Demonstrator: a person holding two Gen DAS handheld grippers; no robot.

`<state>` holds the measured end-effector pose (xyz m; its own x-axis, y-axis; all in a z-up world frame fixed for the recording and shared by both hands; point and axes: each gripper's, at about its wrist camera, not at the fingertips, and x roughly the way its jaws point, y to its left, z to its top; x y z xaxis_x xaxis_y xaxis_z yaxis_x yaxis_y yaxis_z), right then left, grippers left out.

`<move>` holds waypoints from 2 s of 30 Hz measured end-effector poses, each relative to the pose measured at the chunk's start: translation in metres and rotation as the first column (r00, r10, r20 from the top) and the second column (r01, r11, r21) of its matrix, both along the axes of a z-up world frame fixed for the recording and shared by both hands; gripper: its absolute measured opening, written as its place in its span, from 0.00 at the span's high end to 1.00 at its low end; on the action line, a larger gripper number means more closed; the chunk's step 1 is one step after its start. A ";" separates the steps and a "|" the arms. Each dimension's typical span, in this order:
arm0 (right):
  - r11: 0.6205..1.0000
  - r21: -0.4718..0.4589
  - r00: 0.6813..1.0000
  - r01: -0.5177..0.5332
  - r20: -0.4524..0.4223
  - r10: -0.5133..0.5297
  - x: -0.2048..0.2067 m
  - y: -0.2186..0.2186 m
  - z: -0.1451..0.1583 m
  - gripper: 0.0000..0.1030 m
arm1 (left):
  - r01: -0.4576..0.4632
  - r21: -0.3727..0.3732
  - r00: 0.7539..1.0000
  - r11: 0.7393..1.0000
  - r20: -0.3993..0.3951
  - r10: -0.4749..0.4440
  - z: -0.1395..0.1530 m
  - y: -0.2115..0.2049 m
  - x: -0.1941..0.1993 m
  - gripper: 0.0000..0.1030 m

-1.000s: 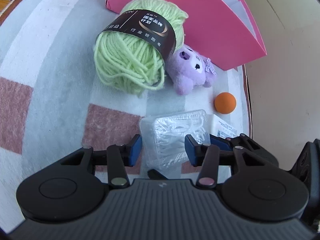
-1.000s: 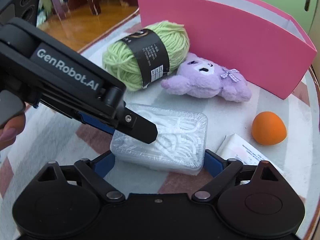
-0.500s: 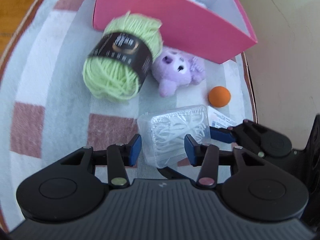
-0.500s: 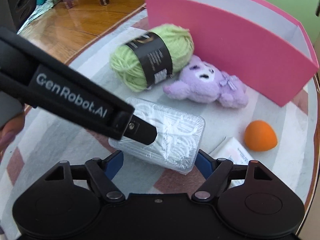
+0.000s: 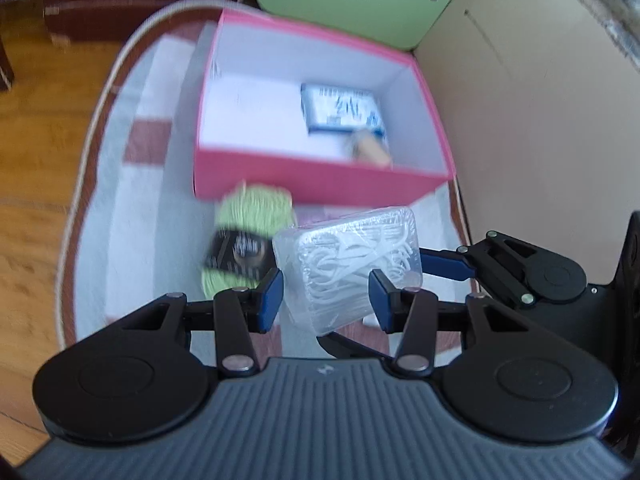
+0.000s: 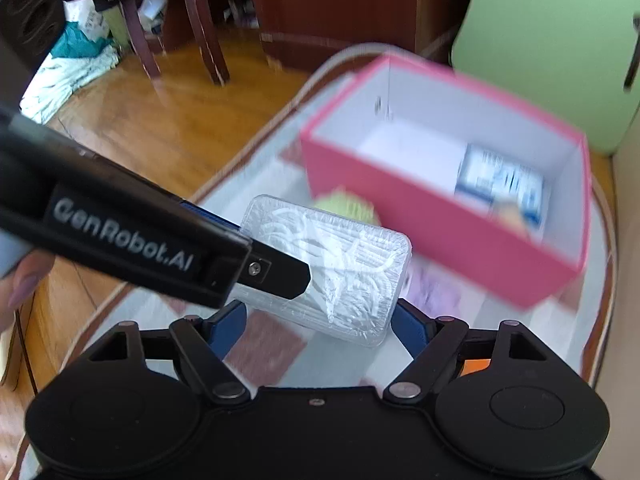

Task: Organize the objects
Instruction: 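Close the left gripper on the cotton-swab box and lift it, then carry the cotton-swab box into the pink box with the left gripper, then lower the swab box beside the wipes and open the left gripper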

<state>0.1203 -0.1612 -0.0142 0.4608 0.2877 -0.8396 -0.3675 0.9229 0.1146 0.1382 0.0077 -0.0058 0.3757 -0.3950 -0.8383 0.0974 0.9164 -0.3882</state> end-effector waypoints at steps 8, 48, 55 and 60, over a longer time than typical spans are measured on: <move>0.998 0.065 0.992 0.010 0.121 -0.018 0.037 -0.015 0.039 0.16 | -0.020 0.039 0.997 0.999 0.078 0.017 0.042 0.000 0.050 0.56; 0.967 0.132 0.955 0.219 -0.231 -0.185 0.270 -0.093 -0.081 0.40 | -0.189 0.094 0.974 0.978 -0.107 0.199 -0.112 -0.032 0.250 0.55; 0.954 0.123 0.940 0.274 -0.245 -0.238 0.276 -0.095 -0.088 0.55 | -0.221 0.126 0.970 0.967 -0.071 0.231 -0.123 -0.029 0.257 0.58; 0.922 0.149 0.912 0.358 -0.268 -0.311 0.278 -0.099 -0.091 0.57 | -0.206 0.166 0.977 0.964 -0.014 0.212 -0.122 -0.039 0.257 0.58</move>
